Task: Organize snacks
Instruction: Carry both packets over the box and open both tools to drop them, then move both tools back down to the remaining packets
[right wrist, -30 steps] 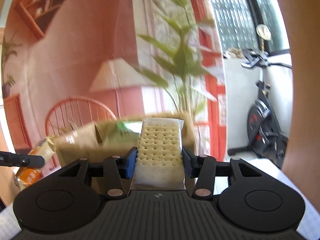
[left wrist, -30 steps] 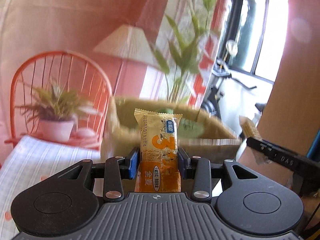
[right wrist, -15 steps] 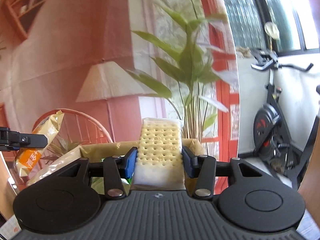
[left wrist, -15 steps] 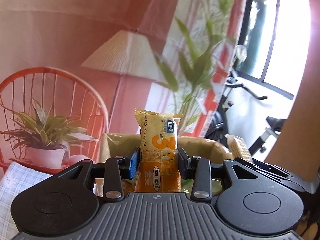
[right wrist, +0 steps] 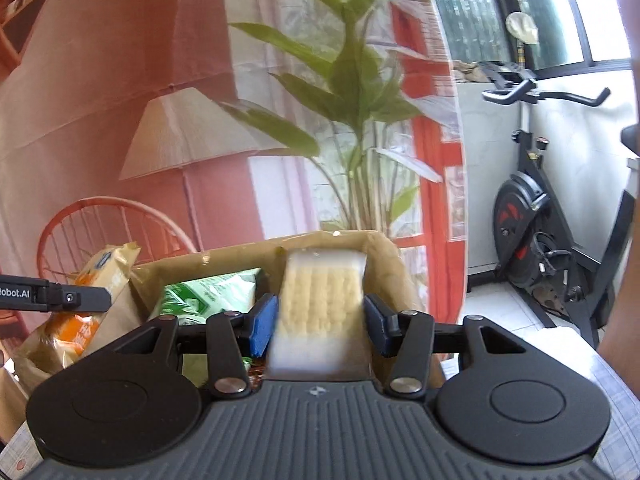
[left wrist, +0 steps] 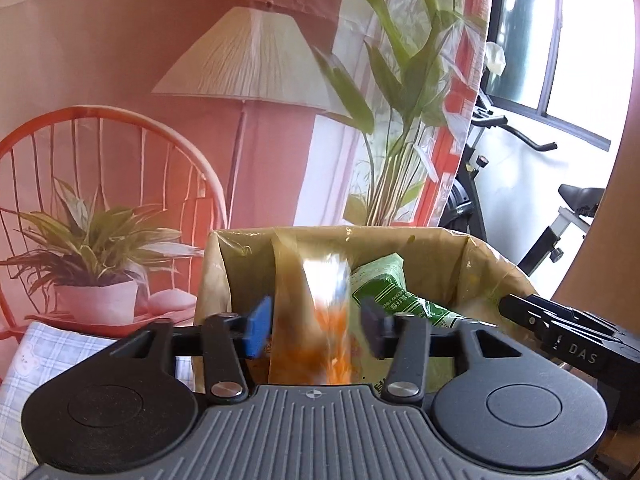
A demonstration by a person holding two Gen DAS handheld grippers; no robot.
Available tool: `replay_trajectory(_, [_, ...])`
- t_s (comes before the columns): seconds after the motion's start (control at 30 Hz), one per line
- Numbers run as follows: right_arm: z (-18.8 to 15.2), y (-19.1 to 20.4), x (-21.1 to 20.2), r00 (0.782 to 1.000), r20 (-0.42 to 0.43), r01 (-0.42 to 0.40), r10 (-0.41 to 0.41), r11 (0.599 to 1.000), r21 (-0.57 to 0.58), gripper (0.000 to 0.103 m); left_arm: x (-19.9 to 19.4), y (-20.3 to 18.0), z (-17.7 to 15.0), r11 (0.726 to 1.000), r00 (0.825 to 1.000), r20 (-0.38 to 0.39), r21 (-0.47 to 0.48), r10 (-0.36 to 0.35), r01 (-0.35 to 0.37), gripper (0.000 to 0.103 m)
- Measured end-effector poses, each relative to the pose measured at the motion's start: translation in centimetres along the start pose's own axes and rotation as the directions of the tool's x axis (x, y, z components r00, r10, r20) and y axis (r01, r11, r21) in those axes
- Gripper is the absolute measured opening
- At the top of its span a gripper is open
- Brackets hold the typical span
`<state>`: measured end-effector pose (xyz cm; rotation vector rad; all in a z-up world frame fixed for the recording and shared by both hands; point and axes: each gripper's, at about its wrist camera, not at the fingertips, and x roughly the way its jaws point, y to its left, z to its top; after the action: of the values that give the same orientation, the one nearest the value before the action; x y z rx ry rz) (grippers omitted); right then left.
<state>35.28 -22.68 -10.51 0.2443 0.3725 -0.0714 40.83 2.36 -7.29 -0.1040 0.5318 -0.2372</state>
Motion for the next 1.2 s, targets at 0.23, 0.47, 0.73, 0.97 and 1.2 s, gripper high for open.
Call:
replay_trajectory(0.23, [0.0,0.9,-2.6,0.999,0.046,-0.014,0.016,0.999,-0.036,0.056,-1.8,0.6,-0.3,1.0,0.999,-0.027,-0.01,-0.025,0.025,0.061])
replay_trajectory(0.47, [-1.2,2.1,-6.2,0.996,0.081,-0.037,0.043,0.997,-0.068,0.056,-6.3,2.0,-1.1,0.999,0.999,-0.023,0.003,-0.049,0.049,0.061])
replay_trajectory(0.73, [-4.7,3.9,-9.5,0.995,0.071,-0.07,0.073,0.997,-0.04,0.056,-10.1,4.5,-5.1,0.998,0.997,-0.052,-0.012,-0.057,0.057,0.061])
replay_trajectory(0.97, [-9.1,5.4,-10.2,0.996,-0.005,-0.086,0.085,0.996,-0.037,0.056,-9.7,6.4,-10.3,0.996,0.986,-0.15,-0.064,-0.071,0.062,0.061])
replay_trajectory(1.2, [-14.4,5.6,-10.2,0.985,-0.155,-0.08,0.077,0.997,-0.017,0.056,-8.6,6.2,-15.3,0.995,0.974,-0.214,-0.078,-0.072,0.057,0.061])
